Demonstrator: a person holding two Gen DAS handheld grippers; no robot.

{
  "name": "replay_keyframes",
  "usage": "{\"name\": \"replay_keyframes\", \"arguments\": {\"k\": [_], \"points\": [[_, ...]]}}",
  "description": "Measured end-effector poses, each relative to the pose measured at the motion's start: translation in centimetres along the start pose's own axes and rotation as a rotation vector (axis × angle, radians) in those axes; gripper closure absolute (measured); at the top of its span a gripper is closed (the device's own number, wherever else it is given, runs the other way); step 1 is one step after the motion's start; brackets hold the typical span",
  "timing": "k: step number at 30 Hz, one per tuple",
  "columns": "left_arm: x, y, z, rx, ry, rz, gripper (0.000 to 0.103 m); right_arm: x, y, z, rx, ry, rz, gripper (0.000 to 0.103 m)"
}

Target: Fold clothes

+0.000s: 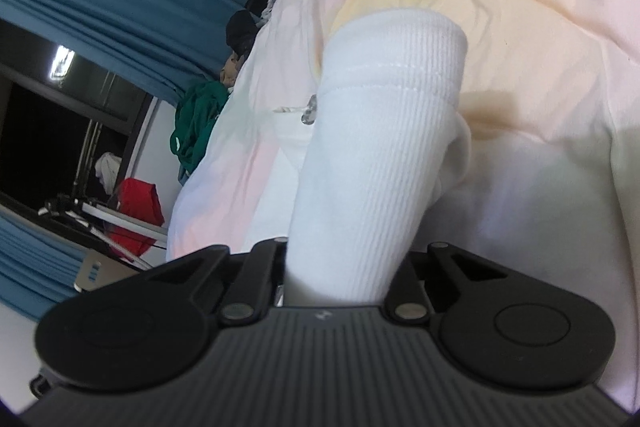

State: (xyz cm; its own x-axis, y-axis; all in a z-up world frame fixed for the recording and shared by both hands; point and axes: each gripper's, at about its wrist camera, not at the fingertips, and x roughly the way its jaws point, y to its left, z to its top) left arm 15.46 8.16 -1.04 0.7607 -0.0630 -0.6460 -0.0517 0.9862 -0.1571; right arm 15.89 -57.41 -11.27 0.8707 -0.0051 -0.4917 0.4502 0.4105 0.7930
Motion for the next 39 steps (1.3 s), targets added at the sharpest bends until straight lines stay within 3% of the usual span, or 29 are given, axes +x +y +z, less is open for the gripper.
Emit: {"name": "replay_keyframes", "arguments": {"k": [7,12,18,22,28,32,37,39], "points": [[5.3,-3.2,-4.9,0.234,0.039,0.099,0.019,-0.8,1.9,-0.6,-0.087,-0.05,-0.037,0.086],[6.2,-2.1,-4.7,0.225,0.055,0.093,0.017,-2.1,5.9,-2.1,-0.377,-0.147,-0.067,0.086],[6.7,-2.1,-4.5,0.241,0.063,0.094,0.017,-3.7,10.0,-3.8,-0.552,-0.254,-0.074,0.086],[6.4,-1.9,-4.2,0.24,0.059,0.085,0.016,-5.9,13.3,-6.4,-0.712,-0.339,-0.027,0.086],[5.1,-1.5,-3.4,0.236,0.04,0.076,0.016,-9.5,19.7,-13.5,-0.974,-0.415,0.144,0.086],[3.1,-0.3,-2.4,0.19,-0.003,0.073,0.016,-10.1,22.4,-20.3,-1.136,-0.378,0.239,0.086],[0.8,2.5,-1.3,0.074,-0.072,0.106,0.016,-8.1,21.2,-30.6,-1.383,-0.195,0.276,0.085],[0.5,3.6,-1.2,0.051,-0.079,0.119,0.016,-6.5,19.3,-34.9,-1.523,-0.07,0.247,0.084]]}}
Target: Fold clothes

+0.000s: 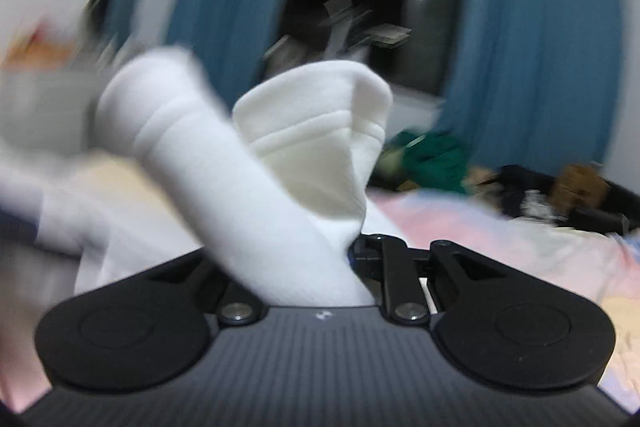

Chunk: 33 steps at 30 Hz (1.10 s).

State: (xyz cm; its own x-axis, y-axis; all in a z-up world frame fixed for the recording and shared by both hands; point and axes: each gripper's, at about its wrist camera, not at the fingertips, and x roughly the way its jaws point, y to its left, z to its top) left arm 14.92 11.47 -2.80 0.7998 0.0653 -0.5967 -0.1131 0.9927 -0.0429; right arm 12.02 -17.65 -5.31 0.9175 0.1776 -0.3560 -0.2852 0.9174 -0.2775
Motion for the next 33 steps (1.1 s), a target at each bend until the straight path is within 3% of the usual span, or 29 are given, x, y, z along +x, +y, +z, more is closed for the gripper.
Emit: {"name": "replay_keyframes", "arguments": {"k": [1,4,10,15,18,21,22,25,31,33], "points": [[0.0,0.4,0.0,-0.004,0.004,0.004,0.016,0.8,1.9,-1.2,-0.082,0.064,0.023,0.084],[-0.1,1.5,0.2,-0.029,0.011,0.016,0.016,1.0,4.4,-3.5,-0.241,0.059,-0.015,0.083],[-1.7,3.4,1.6,-0.138,-0.052,-0.021,0.016,-0.4,2.5,-0.9,-0.105,-0.044,0.007,0.083],[-2.2,4.0,1.8,-0.177,-0.069,-0.056,0.016,1.9,5.4,-0.7,-0.133,0.009,0.052,0.081],[-2.1,4.1,1.6,-0.185,-0.067,-0.076,0.016,1.6,5.3,-0.5,-0.129,0.01,0.075,0.078],[-2.1,4.2,1.4,-0.192,-0.072,-0.101,0.016,1.0,4.3,0.6,-0.055,0.043,0.143,0.054],[-2.2,4.2,1.4,-0.195,-0.075,-0.113,0.016,0.7,4.2,1.1,-0.03,0.054,0.176,0.04],[-2.5,4.0,1.1,-0.204,-0.086,-0.161,0.016,-1.4,3.8,1.8,0.023,0.087,0.258,0.025],[-3.6,3.4,0.5,-0.173,-0.1,-0.324,0.017,-4.2,0.0,3.1,0.169,0.184,0.379,0.024],[-4.0,2.9,0.1,-0.165,-0.104,-0.381,0.017,-5.5,-1.6,3.0,0.238,0.189,0.36,0.024]]}}
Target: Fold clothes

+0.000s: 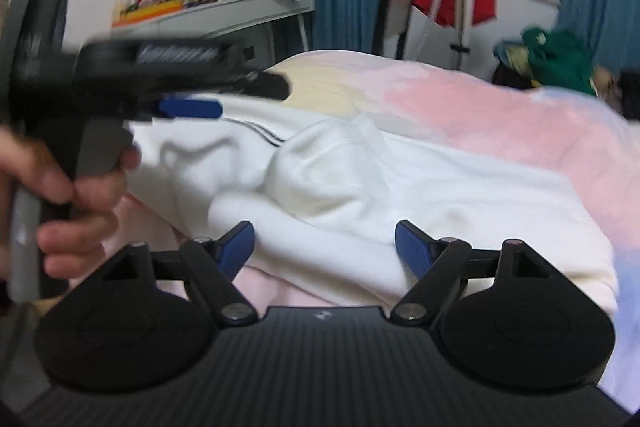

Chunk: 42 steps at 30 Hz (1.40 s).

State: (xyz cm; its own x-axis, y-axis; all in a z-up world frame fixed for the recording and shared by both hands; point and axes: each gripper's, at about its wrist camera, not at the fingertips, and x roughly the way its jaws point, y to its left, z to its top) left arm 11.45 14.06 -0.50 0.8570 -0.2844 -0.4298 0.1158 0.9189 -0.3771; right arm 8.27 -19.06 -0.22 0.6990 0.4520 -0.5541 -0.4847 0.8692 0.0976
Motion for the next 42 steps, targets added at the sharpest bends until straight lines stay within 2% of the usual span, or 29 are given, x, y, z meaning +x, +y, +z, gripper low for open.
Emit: {"name": "replay_keyframes", "arguments": {"k": [3,4,6,8,9,11,12,14,17,21,24,26,28,31,35,37,40,42], "points": [[0.1,-1.0,-0.8,0.016,0.008,-0.073,0.019,-1.6,-3.0,0.6,0.097,-0.069,-0.08,0.024],[0.3,-1.4,-1.1,0.019,0.012,-0.078,0.022,-1.8,-4.1,0.8,0.117,-0.098,-0.12,0.025],[0.5,-2.1,-1.9,0.026,-0.012,-0.04,0.028,-1.0,-6.4,1.2,0.151,-0.123,-0.178,0.028],[1.1,-2.7,-2.5,0.051,-0.021,-0.009,0.028,-0.4,-7.8,0.7,0.19,-0.112,-0.219,0.044],[1.6,-2.9,-2.7,0.06,-0.004,0.002,0.028,-0.1,-8.2,0.2,0.207,-0.103,-0.233,0.048],[2.9,-3.0,-3.2,0.075,0.039,0.037,0.028,0.7,-8.7,-0.7,0.212,-0.077,-0.265,0.066],[3.5,-3.1,-3.5,0.081,0.063,0.06,0.025,1.4,-8.8,-1.0,0.209,-0.058,-0.283,0.069],[4.7,-3.1,-4.1,0.09,0.112,0.112,0.022,2.4,-9.1,-1.4,0.21,-0.027,-0.301,0.07],[5.8,-2.8,-4.7,0.08,0.18,0.136,0.021,3.0,-9.0,-2.4,0.203,-0.007,-0.317,0.07],[6.1,-2.5,-4.9,0.096,0.184,0.151,0.02,3.3,-9.3,-2.9,0.235,-0.005,-0.31,0.071],[5.2,-2.2,-4.6,0.06,0.187,0.149,0.02,3.1,-9.1,-3.0,0.239,-0.006,-0.314,0.071],[3.6,-1.5,-4.0,0.0,0.193,0.147,0.021,3.1,-9.0,-3.0,0.233,-0.008,-0.321,0.071],[2.1,-0.6,-3.6,-0.063,0.199,0.148,0.016,3.0,-8.9,-3.1,0.224,-0.007,-0.326,0.071],[-0.9,1.8,-3.5,-0.193,0.208,0.183,0.016,2.6,-8.8,-3.0,0.221,-0.004,-0.328,0.071],[-3.7,6.9,-3.6,-0.449,0.152,0.247,0.015,2.1,-8.9,-2.8,0.242,-0.005,-0.323,0.071],[-4.0,9.5,-3.9,-0.583,0.135,0.278,0.015,1.8,-8.6,-2.7,0.235,-0.019,-0.331,0.07],[-3.1,13.8,-4.6,-0.789,0.154,0.254,0.017,1.3,-7.9,-2.4,0.224,-0.061,-0.33,0.069],[-2.8,15.8,-4.6,-0.838,0.113,0.286,0.018,0.9,-7.3,-2.1,0.221,-0.096,-0.295,0.069]]}}
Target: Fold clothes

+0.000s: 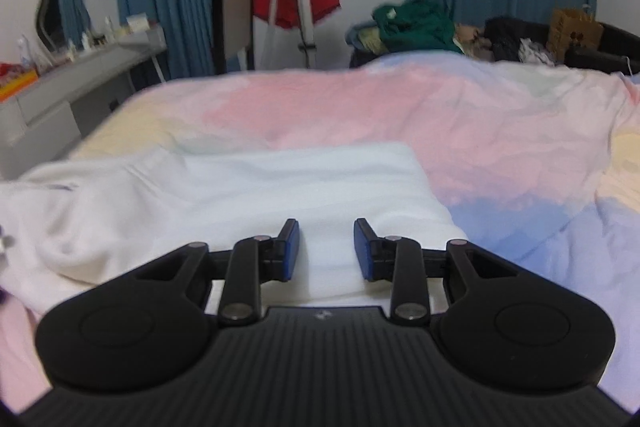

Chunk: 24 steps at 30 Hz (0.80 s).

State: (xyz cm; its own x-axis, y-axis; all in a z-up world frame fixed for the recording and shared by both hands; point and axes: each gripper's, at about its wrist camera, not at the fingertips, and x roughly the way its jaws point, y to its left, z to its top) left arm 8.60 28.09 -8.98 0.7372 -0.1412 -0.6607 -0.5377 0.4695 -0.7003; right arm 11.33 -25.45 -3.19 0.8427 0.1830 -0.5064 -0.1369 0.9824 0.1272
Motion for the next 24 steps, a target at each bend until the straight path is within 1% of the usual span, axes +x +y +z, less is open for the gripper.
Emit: {"name": "replay_keyframes", "arguments": {"k": [2,5,7,9,10,12,14,16,17,19,21,22,24], "points": [[0.5,0.3,1.4,-0.01,-0.055,0.027,0.018,-0.4,0.9,0.1,-0.016,-0.025,0.038,0.069],[0.9,-0.2,3.2,0.021,-0.145,0.071,0.018,-0.5,3.4,-0.4,-0.145,-0.05,0.07,0.07],[1.1,-0.1,4.4,0.016,-0.189,0.097,0.02,0.2,4.8,-1.1,-0.2,-0.013,0.097,0.07],[1.4,0.1,5.0,-0.003,-0.229,0.108,0.022,1.7,5.8,-2.2,-0.21,0.048,0.098,0.069],[1.5,0.1,5.2,-0.007,-0.248,0.115,0.024,2.2,6.3,-2.7,-0.227,0.058,0.088,0.069],[1.6,-0.1,5.4,0.004,-0.268,0.131,0.028,2.7,7.0,-3.0,-0.27,0.047,0.074,0.069],[1.4,-0.7,6.0,0.023,-0.272,0.139,0.033,2.8,6.9,-2.8,-0.254,0.052,0.075,0.069],[1.8,-1.7,6.3,0.059,-0.269,0.153,0.044,2.9,6.8,-2.6,-0.239,0.06,0.081,0.069],[1.9,-2.1,6.4,0.076,-0.271,0.16,0.048,2.9,6.7,-2.6,-0.236,0.063,0.085,0.069],[1.7,-3.3,6.3,0.135,-0.286,0.172,0.068,3.0,6.6,-2.4,-0.23,0.068,0.093,0.069],[1.1,-4.8,5.9,0.21,-0.309,0.182,0.074,3.0,6.4,-2.0,-0.202,0.076,0.105,0.069],[0.4,-6.2,5.2,0.259,-0.33,0.193,0.076,3.0,6.2,-1.8,-0.186,0.081,0.114,0.069],[-0.6,-9.6,4.0,0.376,-0.38,0.225,0.078,2.8,5.7,-1.4,-0.168,0.091,0.14,0.069]]}}
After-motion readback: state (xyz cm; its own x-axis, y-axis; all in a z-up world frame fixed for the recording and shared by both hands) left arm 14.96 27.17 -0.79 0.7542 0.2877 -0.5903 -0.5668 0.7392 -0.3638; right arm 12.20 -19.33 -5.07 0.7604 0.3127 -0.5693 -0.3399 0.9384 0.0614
